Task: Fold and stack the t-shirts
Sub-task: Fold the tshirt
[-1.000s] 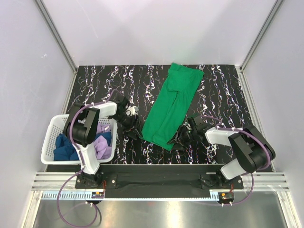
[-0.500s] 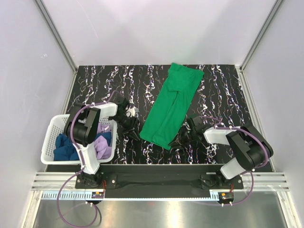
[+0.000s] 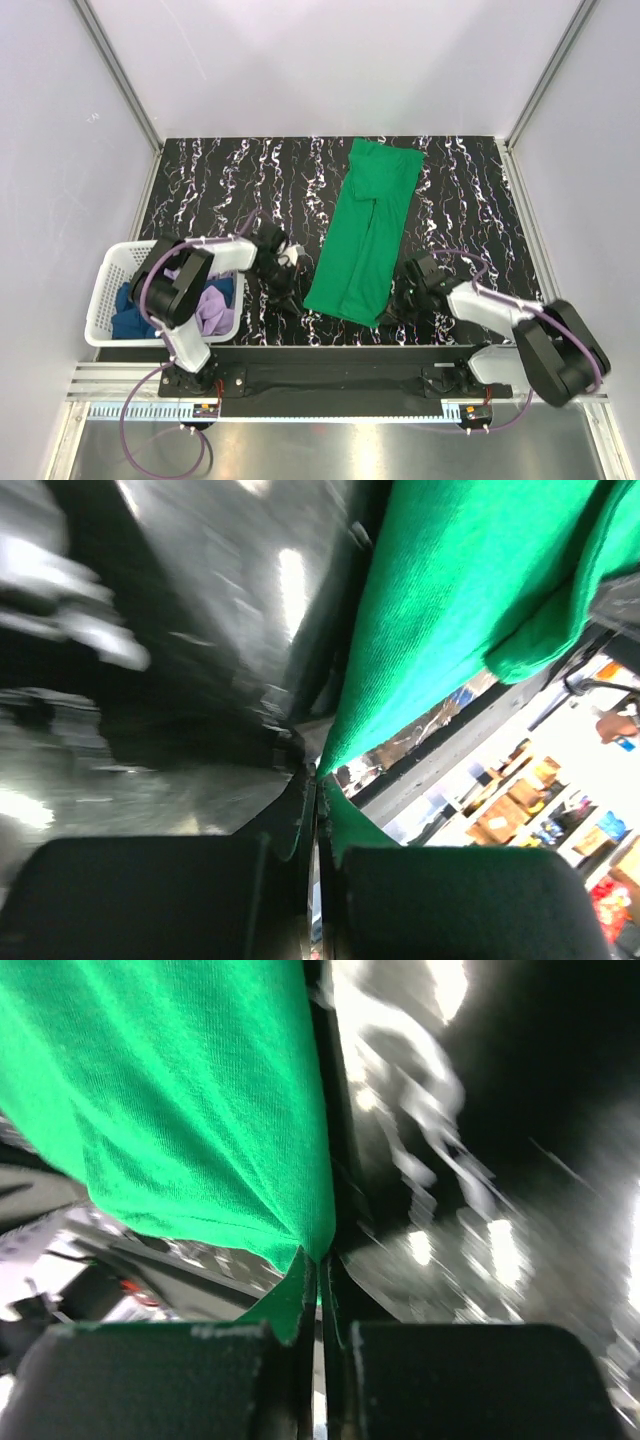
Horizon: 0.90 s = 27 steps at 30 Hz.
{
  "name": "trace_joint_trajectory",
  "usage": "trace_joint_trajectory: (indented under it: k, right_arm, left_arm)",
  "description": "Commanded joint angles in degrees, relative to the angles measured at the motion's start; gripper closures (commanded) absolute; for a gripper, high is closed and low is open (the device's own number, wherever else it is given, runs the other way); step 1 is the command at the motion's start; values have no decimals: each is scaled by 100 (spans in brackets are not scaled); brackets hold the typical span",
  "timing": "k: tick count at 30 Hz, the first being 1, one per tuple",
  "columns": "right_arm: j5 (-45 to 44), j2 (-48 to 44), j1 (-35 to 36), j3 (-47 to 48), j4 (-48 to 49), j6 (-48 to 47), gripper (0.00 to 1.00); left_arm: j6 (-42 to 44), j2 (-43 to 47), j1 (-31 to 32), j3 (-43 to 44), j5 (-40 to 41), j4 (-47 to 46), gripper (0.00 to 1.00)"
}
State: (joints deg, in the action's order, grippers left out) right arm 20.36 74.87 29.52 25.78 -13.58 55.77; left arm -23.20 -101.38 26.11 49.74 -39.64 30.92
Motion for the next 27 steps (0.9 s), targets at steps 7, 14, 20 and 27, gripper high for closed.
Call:
trace_joint_trajectory:
  k: [7,14,20,27]
  right_arm:
    - [-542,-1254,28,-671,-1348,153,99]
    - [-533,-1528,28,-364,-1910,206,58]
    - [-559,-1845,28,-468,-2017,355,52]
    - [-463,-1599,28,-644,-1551,452,52]
  left_arm:
    - [-1536,997,1299,-1026,764,-1122,67]
    - [-1451,1718,1502,-1107,1054,-764,27]
    - [-976,1421,1345,-571,1406,-165,24]
    - [-923,727,1081,-61,1160,-279,25]
